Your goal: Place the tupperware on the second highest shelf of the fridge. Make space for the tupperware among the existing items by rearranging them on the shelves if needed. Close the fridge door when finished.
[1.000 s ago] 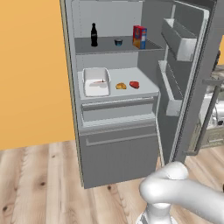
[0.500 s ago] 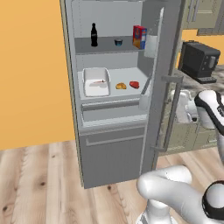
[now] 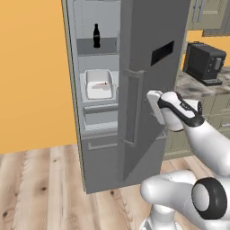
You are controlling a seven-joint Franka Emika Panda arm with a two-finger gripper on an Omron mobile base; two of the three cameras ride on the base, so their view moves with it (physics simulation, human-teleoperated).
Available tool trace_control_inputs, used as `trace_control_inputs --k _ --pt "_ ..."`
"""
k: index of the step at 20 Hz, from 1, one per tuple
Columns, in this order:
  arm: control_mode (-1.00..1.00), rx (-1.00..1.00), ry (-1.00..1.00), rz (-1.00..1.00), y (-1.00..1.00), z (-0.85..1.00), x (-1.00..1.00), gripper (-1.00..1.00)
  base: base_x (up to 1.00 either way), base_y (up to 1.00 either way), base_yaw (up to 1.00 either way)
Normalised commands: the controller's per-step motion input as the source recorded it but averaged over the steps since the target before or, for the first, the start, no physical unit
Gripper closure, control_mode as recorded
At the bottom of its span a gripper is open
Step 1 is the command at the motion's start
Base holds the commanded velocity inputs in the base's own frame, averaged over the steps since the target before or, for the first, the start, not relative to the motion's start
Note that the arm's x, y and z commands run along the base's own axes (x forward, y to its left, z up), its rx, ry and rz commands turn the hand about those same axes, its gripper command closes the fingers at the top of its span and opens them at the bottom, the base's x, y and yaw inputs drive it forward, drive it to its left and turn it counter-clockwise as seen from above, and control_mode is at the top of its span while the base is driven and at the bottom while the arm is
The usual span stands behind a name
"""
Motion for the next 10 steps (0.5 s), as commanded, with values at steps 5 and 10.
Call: trace_control_inputs --k 5,10 --pt "-1.0 0.0 0.07 -0.04 0.21 0.0 0.45 -1.0 0.0 0.0 0.0" --pt "-1.0 -0.03 0.06 -0.09 0.38 0.05 0.51 -1.0 0.0 0.0 0.0"
